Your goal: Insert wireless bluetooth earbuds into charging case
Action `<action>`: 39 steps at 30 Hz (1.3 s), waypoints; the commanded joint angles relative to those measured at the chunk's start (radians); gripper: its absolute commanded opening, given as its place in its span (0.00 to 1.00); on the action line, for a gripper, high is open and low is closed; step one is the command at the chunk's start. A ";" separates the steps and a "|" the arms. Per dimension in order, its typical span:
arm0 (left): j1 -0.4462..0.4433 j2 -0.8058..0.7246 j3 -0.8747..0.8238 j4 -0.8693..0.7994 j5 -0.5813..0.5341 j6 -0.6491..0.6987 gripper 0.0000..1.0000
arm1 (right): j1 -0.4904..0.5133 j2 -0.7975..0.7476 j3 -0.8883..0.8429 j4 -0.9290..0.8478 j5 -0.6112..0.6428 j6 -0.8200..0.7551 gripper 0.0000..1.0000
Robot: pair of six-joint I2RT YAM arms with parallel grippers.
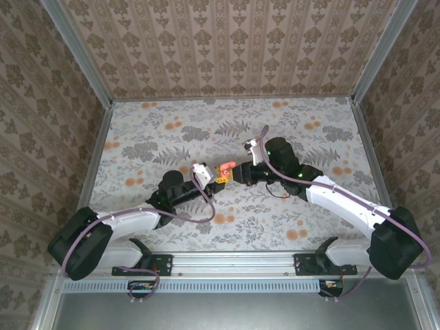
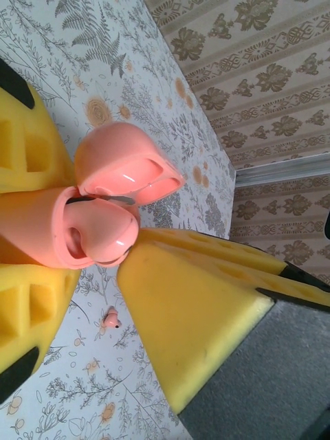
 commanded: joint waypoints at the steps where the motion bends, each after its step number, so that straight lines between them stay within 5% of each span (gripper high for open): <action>1: -0.008 -0.025 -0.002 0.021 0.017 0.021 0.17 | -0.008 0.013 0.037 0.028 0.017 -0.009 0.23; 16: -0.009 -0.037 -0.007 0.013 0.008 0.024 0.17 | -0.008 0.036 0.052 0.042 0.001 -0.005 0.24; 27: -0.009 -0.041 -0.016 0.008 -0.003 0.032 0.17 | -0.015 -0.061 0.053 -0.057 0.025 -0.048 0.35; 39: -0.009 -0.034 -0.007 0.004 -0.002 0.035 0.17 | 0.003 0.015 0.116 -0.092 -0.052 -0.035 0.40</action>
